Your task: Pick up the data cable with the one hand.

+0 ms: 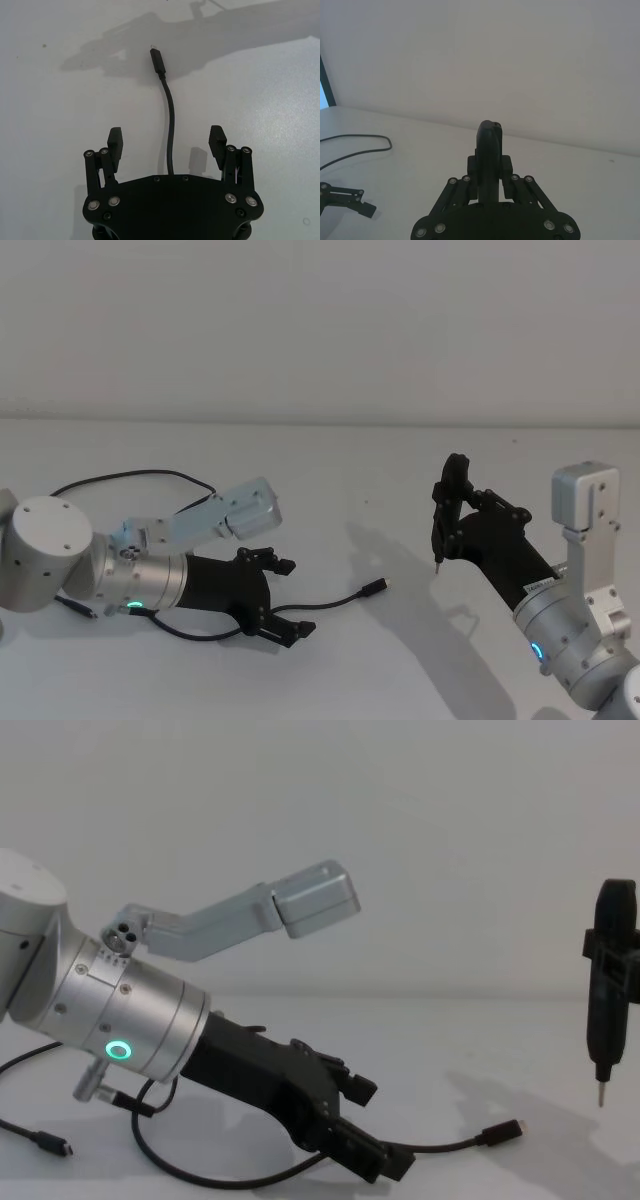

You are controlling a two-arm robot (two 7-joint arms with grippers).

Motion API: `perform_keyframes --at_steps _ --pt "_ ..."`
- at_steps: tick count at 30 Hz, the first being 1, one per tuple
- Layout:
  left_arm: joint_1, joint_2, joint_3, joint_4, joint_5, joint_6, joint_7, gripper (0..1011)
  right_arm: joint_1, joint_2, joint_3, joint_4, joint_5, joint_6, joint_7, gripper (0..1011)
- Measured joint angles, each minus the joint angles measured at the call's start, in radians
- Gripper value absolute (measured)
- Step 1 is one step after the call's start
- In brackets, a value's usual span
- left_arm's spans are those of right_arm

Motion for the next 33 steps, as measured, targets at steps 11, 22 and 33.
perform_keyframes --at_steps 11,22,33 --pt "0.009 -0.011 -0.013 0.005 -0.046 0.061 0.016 1001 0.000 0.000 0.000 0.000 0.000 0.000 0.000 275" --pt "0.010 -0.011 -0.014 0.002 -0.075 0.120 0.024 1001 0.000 0.000 0.000 0.000 0.000 0.000 0.000 275" --pt "0.003 -0.007 -0.003 -0.002 -0.084 0.143 0.027 1001 0.000 0.000 0.000 0.000 0.000 0.000 0.000 274"
